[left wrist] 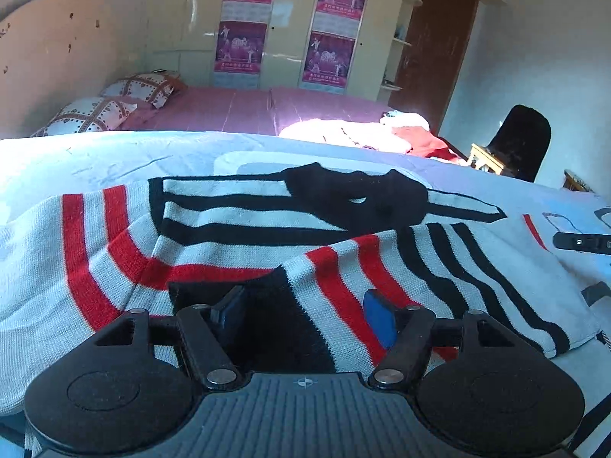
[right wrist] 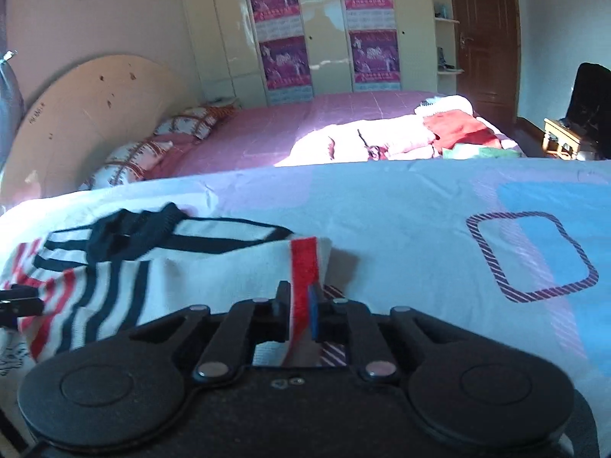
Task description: Fold small clothes
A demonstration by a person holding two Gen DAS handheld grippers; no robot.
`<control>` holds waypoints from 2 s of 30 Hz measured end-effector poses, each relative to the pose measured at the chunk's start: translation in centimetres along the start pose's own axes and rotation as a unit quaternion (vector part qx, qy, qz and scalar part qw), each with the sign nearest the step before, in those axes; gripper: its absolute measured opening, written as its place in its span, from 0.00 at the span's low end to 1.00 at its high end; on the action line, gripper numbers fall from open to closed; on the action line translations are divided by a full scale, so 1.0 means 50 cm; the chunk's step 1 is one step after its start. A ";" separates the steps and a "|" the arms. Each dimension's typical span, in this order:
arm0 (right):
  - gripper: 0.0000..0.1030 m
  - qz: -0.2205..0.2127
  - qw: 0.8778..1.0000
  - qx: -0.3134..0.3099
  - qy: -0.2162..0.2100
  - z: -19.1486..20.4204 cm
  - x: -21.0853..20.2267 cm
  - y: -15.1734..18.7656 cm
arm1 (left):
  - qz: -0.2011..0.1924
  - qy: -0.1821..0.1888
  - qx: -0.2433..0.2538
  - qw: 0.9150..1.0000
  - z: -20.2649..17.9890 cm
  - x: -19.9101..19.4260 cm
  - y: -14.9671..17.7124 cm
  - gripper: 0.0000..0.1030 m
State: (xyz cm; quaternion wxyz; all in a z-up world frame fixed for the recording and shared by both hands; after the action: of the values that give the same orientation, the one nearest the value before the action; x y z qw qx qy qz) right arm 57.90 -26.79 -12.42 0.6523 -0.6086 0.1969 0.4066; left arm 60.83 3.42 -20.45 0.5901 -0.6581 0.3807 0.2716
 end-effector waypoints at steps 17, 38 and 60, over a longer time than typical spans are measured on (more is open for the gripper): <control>0.16 0.011 1.000 0.007 -0.005 0.086 -0.046 0.131 | -0.014 -0.015 -0.030 0.999 0.021 -0.062 0.051 0.69; 0.22 0.008 0.998 0.055 0.013 0.282 -0.112 0.182 | -0.196 0.037 -0.529 0.825 0.819 -0.311 0.339 0.69; 0.22 0.004 0.992 0.121 0.037 0.273 -0.095 0.169 | -0.213 0.117 -0.328 0.913 0.638 -0.298 0.060 0.05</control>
State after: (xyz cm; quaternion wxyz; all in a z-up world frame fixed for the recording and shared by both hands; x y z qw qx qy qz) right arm 45.34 -15.74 -11.73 0.7122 -0.5387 0.2708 0.3596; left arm 52.93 37.43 -15.12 0.3364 -0.9072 0.1872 0.1700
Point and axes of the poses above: each gripper's, at about its wrist camera, not at the fingertips, and x roughly the way its jaws point, z to its left, y to its underside, the point moved 9 cm from there along x, roughly the way its jaws point, and after that the axes turned 15 degrees about z, right-handed, at the moved point
